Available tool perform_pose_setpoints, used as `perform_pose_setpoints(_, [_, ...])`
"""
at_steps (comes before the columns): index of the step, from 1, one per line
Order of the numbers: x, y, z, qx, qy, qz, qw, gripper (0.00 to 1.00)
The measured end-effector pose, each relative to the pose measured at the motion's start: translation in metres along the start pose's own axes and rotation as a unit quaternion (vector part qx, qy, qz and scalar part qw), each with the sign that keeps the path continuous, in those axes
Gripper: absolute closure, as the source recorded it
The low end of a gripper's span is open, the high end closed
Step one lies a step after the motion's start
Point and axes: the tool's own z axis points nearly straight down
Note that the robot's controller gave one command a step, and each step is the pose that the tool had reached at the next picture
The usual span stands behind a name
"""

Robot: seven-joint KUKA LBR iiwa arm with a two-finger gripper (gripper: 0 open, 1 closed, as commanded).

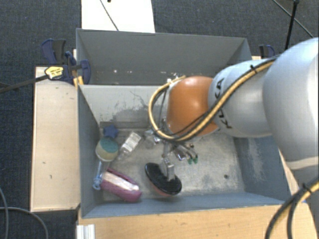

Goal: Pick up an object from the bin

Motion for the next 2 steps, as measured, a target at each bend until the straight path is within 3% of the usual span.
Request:
perform_pose_setpoints(1, [0.0516,0.0124,0.0008,0.001,-0.0138,-0.034,0.9993,0.00])
perform_pose_setpoints(2, [0.0552,0.0087,0.0026,0.000,-0.0096,-0.080,0.9967,0.00])
